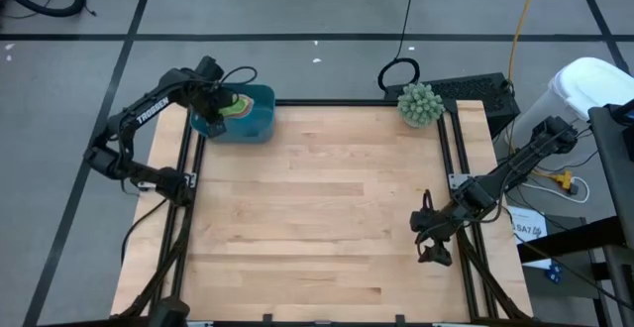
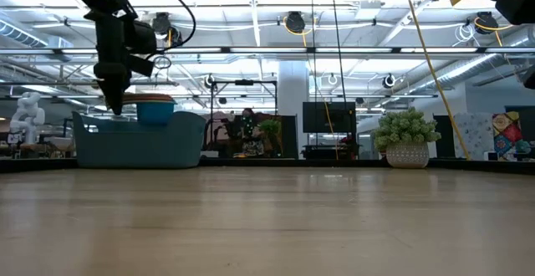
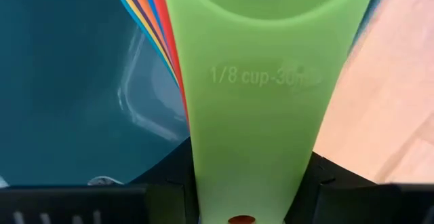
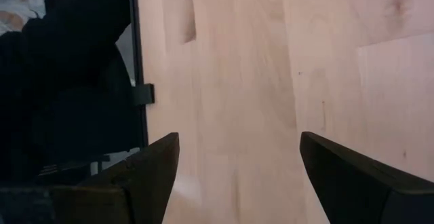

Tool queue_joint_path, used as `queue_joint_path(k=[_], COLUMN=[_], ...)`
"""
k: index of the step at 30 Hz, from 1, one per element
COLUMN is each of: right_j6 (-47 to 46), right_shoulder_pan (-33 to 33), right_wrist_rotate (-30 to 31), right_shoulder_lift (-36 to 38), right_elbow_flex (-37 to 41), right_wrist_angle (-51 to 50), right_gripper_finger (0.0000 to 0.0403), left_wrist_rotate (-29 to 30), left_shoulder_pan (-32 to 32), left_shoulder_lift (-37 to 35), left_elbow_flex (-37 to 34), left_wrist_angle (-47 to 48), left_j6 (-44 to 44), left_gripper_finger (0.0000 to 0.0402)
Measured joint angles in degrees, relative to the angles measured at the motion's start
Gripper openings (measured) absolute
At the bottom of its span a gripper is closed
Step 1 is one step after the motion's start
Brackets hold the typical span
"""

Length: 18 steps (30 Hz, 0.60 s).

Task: Nest measuring cups in basket
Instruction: Put the nested measuring cups into the blue bin

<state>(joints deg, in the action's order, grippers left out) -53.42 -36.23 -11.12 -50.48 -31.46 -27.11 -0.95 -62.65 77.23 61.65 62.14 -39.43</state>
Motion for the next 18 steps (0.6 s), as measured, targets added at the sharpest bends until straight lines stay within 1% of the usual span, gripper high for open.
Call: queue_joint_path(k=[5, 9, 12, 18], right_j6=[-1.8, -3.2, -4.3, -5.0], right_shoulder_pan=[0.0, 0.0, 0.0, 0.0], right_wrist_rotate=[0.6, 0.7, 0.8, 0.9], right_shoulder_lift=[0.0, 0.0, 0.0, 0.0], right_elbow_flex=[0.0, 0.0, 0.0, 0.0], right_wrist_angle=[0.6, 1.8, 2.7, 2.9], right_gripper_finger=[0.0299, 0.0299, 0.0299, 0.0299], left_wrist_rotate=[0.0, -0.4, -0.8, -1.1], left_shoulder_pan=[-2.3, -2.7, -2.5, -1.7], left_shoulder_lift=[2.7, 4.9, 6.5, 8.2], left_elbow_flex=[0.0, 0.0, 0.0, 0.0], left_wrist_angle=[0.0, -1.5, -3.6, -4.7], left_j6=[-2.7, -4.4, -4.4, -2.9], left_gripper_finger=[0.0137, 0.0137, 0.0137, 0.0137])
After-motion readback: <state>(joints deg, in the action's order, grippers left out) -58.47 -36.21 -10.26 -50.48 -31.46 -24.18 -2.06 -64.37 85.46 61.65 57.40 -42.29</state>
